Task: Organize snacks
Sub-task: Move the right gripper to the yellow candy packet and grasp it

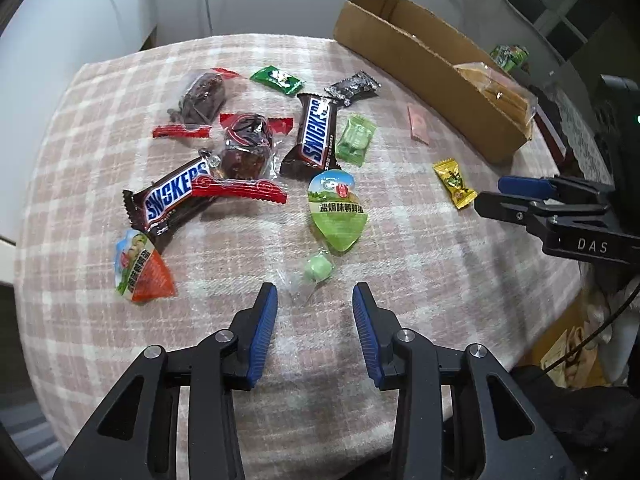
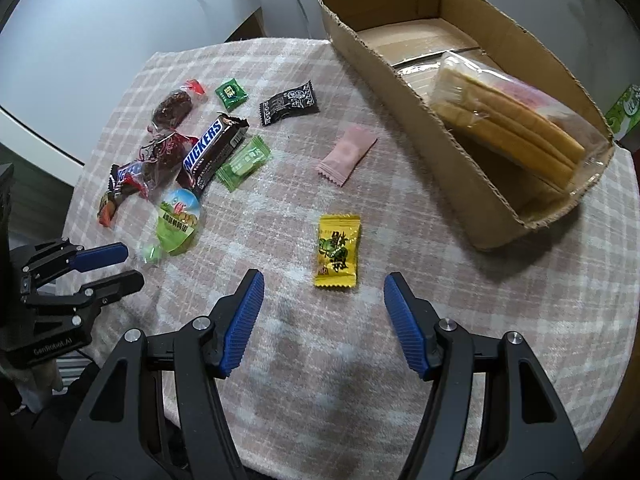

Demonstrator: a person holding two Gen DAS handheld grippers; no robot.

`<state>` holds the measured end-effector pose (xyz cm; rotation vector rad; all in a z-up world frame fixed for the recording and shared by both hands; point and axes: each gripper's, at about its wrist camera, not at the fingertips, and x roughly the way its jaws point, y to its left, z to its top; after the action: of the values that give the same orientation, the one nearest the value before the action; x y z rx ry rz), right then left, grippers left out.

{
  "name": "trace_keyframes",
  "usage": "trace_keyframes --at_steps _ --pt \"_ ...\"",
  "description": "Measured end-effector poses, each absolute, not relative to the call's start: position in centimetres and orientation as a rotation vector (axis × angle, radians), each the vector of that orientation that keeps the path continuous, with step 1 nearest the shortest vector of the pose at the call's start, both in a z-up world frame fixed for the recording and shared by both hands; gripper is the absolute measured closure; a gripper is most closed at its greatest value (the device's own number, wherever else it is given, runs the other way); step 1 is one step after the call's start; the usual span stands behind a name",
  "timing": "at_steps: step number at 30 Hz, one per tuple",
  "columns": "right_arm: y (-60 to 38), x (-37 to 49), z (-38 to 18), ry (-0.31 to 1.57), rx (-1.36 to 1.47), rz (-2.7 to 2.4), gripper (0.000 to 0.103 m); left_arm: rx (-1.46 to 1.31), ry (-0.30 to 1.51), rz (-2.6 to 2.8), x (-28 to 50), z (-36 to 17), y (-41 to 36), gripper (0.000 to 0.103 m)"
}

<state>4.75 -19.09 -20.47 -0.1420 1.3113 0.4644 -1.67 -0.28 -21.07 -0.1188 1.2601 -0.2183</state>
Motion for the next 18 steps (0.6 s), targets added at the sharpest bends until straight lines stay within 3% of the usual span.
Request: trace_keyframes --at_steps 3,10,15,17,18 --pt "-19.0 5.2 -21.1 1.330 -0.143 0.456 0.045 -0.108 1.262 -0.223 -1.3 -21.5 -0.8 0.068" --pt "-18.4 5.7 -22.0 1.362 -0.159 0.441 0.047 -0.073 1.268 -0.232 -0.6 -22.4 -1.7 0.074" --pt "-17.9 5.9 -22.7 1.388 -0.167 0.454 0.063 -0.081 1.268 -0.224 -0.5 -22.6 -1.7 0.079" --pt "-17.9 5.8 -22.7 1.385 -0.171 0.455 0.065 -0.078 1.267 -0.222 -0.4 -22.6 -1.7 0.083" --pt "-17.8 5.8 -22.7 1.386 -0.166 0.458 0.072 -0.078 1.263 -0.221 -0.3 -22.6 -1.7 0.085"
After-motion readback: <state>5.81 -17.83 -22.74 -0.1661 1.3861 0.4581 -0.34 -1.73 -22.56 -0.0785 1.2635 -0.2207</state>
